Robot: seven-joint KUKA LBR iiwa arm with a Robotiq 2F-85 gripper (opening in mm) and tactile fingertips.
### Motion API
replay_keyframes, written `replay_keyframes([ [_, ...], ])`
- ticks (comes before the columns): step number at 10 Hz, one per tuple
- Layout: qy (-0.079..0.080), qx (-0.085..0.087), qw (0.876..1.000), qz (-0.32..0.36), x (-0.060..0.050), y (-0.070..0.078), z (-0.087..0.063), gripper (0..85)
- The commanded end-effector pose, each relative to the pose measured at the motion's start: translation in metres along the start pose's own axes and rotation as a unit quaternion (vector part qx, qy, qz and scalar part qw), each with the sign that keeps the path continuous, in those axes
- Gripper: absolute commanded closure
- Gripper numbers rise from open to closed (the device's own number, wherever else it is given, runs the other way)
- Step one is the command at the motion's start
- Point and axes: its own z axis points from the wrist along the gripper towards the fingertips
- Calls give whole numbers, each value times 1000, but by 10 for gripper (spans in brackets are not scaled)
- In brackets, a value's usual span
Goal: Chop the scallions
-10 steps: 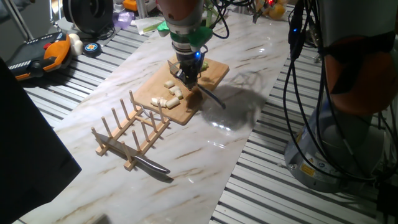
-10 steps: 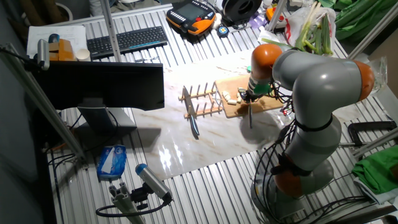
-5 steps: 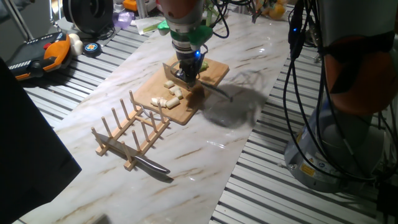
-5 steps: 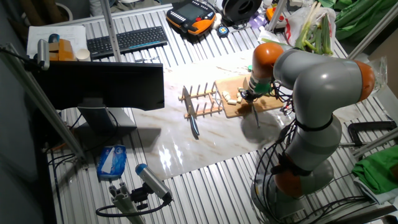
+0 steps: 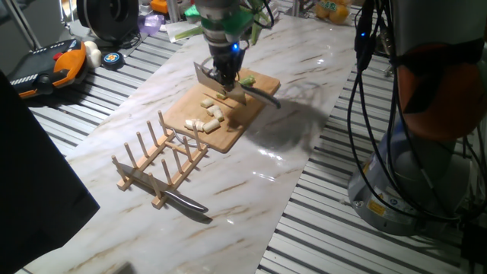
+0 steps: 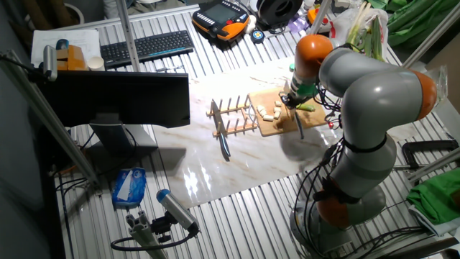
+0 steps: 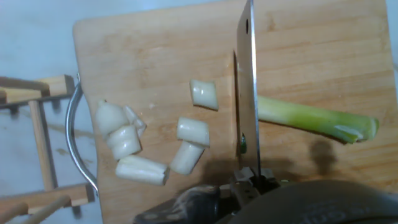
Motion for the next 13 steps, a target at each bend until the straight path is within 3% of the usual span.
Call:
replay_keyframes([
  [1, -1, 1, 1000, 0, -4, -1, 0, 843],
  [8, -2, 0, 1000, 1, -40, -20, 11, 843],
  [13, -2, 3, 1000, 3, -46, -26, 13, 843],
])
